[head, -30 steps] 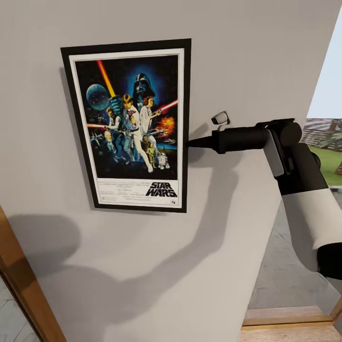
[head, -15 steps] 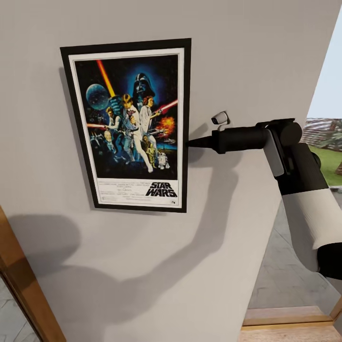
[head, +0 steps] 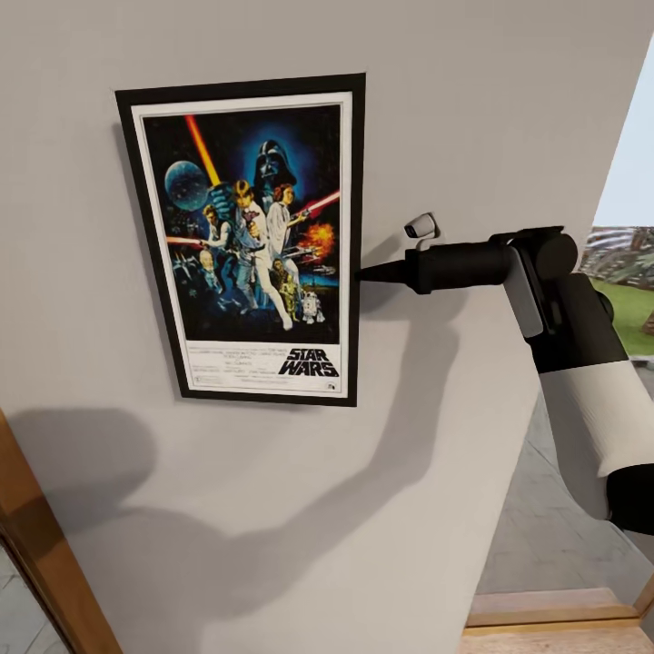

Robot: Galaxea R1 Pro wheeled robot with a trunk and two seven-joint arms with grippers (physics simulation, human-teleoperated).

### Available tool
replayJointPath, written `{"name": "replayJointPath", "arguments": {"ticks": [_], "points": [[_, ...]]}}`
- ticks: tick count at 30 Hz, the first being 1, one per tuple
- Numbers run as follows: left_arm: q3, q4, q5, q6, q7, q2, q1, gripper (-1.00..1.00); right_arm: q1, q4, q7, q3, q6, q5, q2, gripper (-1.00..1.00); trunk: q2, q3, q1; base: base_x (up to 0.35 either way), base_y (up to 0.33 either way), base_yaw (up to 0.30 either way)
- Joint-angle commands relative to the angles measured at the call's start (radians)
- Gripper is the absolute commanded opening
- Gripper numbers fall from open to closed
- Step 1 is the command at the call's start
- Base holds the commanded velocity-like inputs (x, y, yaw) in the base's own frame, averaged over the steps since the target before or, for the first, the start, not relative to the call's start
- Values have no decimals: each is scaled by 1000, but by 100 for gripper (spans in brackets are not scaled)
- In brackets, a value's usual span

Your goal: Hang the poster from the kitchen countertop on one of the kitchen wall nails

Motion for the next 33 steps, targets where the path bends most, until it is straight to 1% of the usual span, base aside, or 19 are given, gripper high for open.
{"name": "replayJointPath", "arguments": {"ticks": [1, 25, 26, 28, 33], "points": [[5, -1, 0, 0, -7, 0, 0, 100, 0, 0, 3, 2, 9, -5, -1, -100, 0, 0, 0, 4, 0, 0], [5, -1, 0, -1, -7, 0, 0, 100, 0, 16, -1, -1, 12, -4, -1, -100, 0, 0, 0, 0, 0, 0], [5, 1, 0, -2, -7, -5, 2, 100, 1, 22, -9, -7, 11, -4, -1, -100, 0, 0, 0, 0, 0, 0], [5, 1, 0, -3, -7, -5, 2, 100, 1, 24, -8, -16, 11, -4, -1, -100, 0, 0, 0, 0, 0, 0], [5, 1, 0, -3, -7, -5, 2, 100, 1, 24, -8, -16, 11, -4, -1, -100, 0, 0, 0, 0, 0, 0]]}}
